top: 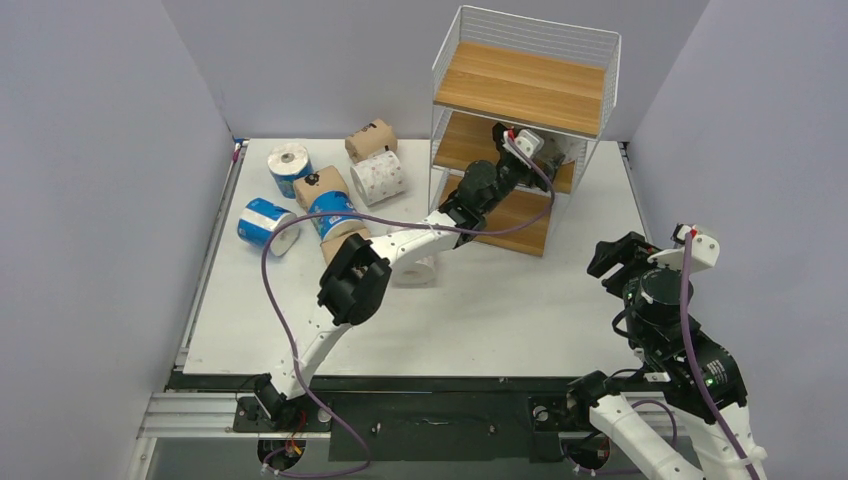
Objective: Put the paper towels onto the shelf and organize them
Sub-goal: Adjust the paper towel on the shelf.
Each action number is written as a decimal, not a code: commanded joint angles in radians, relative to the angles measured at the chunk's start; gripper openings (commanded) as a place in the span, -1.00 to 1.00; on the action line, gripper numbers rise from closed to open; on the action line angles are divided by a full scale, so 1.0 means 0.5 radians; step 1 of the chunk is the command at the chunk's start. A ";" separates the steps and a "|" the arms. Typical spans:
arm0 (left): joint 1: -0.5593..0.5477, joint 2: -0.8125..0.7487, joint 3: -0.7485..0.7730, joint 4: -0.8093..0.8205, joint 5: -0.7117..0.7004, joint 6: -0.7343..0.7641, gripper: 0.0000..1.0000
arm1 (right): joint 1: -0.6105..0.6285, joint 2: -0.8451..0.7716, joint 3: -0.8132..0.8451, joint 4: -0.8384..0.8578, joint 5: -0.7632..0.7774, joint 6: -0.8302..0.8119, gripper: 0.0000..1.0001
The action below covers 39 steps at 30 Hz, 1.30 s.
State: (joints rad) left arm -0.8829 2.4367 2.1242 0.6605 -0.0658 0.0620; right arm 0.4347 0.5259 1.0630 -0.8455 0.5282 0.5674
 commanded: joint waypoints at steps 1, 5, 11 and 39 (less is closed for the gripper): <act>-0.011 -0.306 -0.209 0.120 0.015 0.034 0.95 | 0.020 -0.003 0.047 0.034 0.011 -0.013 0.24; -0.024 -0.648 -0.648 0.313 -0.005 0.073 0.93 | 0.021 0.005 0.071 0.035 -0.030 0.010 0.24; -0.091 -1.245 -1.353 0.458 -0.072 0.105 0.93 | 0.020 0.061 0.144 0.044 -0.131 -0.010 0.32; -0.456 -3.204 -2.669 -2.184 -1.771 -1.731 0.93 | 1.046 1.036 -0.482 1.210 0.037 0.063 0.42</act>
State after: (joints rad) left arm -1.1286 0.8734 0.8677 -0.2237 -0.9215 -0.5686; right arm 0.9413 0.9955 0.8925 -0.4541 0.4744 0.6170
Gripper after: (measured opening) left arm 0.966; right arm 0.715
